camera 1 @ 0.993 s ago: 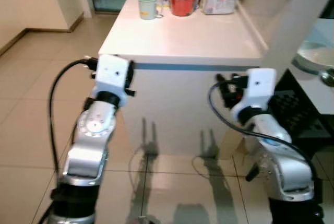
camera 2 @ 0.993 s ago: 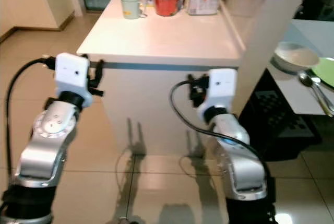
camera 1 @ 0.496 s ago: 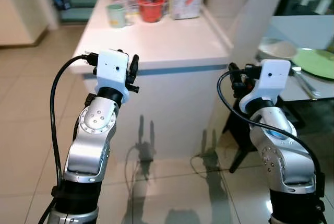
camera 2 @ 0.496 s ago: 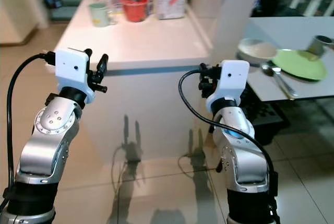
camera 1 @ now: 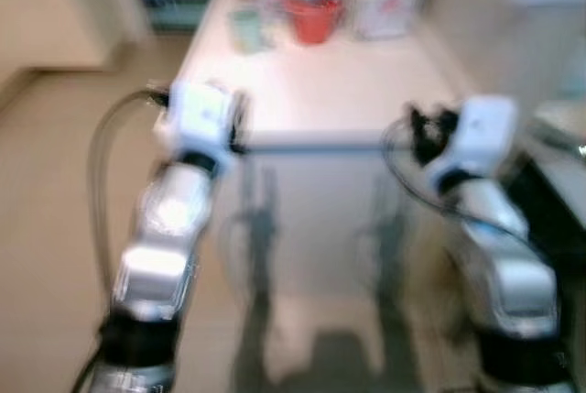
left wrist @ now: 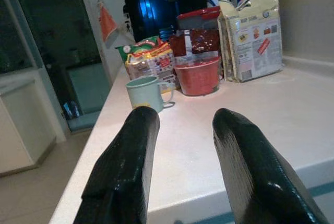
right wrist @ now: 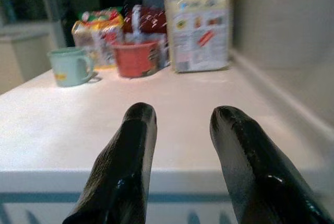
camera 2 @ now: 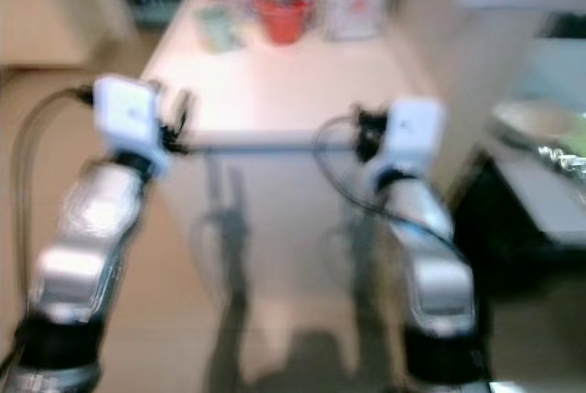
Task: Setting the table
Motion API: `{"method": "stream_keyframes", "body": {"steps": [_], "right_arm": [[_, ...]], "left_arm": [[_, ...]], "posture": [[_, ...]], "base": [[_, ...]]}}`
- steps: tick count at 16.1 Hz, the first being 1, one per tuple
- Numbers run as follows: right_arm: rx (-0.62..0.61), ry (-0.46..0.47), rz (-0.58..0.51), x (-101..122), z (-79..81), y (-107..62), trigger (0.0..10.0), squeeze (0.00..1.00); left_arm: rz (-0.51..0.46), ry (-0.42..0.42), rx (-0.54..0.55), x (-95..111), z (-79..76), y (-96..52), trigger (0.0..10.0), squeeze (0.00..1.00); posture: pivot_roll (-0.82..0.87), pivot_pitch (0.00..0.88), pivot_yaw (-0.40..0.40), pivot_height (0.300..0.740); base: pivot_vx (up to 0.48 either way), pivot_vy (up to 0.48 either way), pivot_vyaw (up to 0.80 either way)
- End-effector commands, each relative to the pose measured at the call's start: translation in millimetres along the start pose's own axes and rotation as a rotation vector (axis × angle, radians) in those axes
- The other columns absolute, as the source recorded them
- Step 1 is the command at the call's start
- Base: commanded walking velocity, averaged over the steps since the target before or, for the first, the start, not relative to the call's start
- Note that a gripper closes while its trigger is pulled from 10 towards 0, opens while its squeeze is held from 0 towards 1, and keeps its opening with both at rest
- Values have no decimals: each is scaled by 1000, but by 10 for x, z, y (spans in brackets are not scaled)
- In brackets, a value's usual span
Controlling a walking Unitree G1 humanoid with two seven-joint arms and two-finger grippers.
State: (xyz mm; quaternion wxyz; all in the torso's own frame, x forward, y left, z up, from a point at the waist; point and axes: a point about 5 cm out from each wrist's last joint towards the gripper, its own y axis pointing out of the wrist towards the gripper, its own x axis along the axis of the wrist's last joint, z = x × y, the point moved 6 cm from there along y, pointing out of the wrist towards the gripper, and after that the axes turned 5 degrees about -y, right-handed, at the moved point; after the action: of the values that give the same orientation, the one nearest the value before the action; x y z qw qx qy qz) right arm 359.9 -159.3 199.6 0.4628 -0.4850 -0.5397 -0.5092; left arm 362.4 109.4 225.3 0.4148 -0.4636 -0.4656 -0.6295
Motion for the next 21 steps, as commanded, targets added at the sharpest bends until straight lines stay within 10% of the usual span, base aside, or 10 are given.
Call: {"method": "stream_keyframes", "body": {"steps": [1, 11, 17, 18, 21], "right_arm": [[30, 3, -36, 97, 103, 11, 10000, 0], [-23, 57, -59, 152, -24, 12, 10000, 0], [-261, 33, -66, 271, -606, -8, 10000, 0], [-272, 33, -63, 266, -648, -12, 10000, 1000], [-298, 31, -27, 208, -778, 24, 10000, 1000]], "left_arm": [[-6, 17, 29, 28, 123, -5, 10000, 0], [-2, 5, 0, 7, 49, -6, 10000, 0], [5, -13, -74, -30, -113, -72, 10000, 0], [9, -15, -76, -40, -117, -76, 10000, 0], [24, -7, -69, -72, -98, -80, 10000, 0]], "posture": [[11, 0, 9, 740], [2, 0, 3, 740], [-7, 0, -7, 740], [-7, 0, -8, 740], [-9, 0, -10, 740]], "base": [[461, 0, 794], [457, 0, 238], [67, 0, 0], [0, 0, 0], [0, 0, 0]]}}
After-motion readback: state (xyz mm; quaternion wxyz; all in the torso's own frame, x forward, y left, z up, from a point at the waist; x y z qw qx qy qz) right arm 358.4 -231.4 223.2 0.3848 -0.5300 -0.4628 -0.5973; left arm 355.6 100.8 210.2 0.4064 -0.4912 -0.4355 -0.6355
